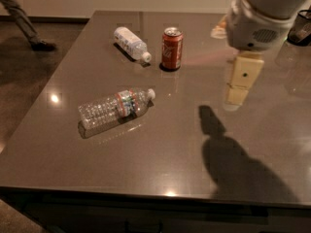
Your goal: Place water bottle upright
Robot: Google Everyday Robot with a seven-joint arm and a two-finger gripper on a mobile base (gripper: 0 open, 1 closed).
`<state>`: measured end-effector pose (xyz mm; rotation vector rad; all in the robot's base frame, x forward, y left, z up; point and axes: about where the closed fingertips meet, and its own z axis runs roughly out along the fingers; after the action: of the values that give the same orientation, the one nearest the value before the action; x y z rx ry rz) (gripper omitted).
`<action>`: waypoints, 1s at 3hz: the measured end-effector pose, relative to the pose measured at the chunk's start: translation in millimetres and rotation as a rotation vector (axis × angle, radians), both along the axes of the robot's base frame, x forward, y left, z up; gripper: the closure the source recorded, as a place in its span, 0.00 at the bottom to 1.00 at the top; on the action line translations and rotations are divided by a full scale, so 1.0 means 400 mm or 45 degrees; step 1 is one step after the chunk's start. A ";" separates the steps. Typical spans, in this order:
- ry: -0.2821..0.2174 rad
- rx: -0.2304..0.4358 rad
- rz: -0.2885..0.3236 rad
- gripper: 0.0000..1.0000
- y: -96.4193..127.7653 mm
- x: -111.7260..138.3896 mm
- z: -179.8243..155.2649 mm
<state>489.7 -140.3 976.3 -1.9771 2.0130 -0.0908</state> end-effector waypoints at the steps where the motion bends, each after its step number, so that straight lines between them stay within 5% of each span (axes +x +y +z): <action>1: 0.005 -0.053 0.164 0.00 0.139 0.049 -0.051; 3: 0.064 -0.119 0.426 0.00 0.370 0.096 -0.147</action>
Offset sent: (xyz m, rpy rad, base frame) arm 0.0424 0.1265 -0.0588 -0.1084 0.0466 0.2879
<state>528.0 7.9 917.5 -2.3672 1.7051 -0.0600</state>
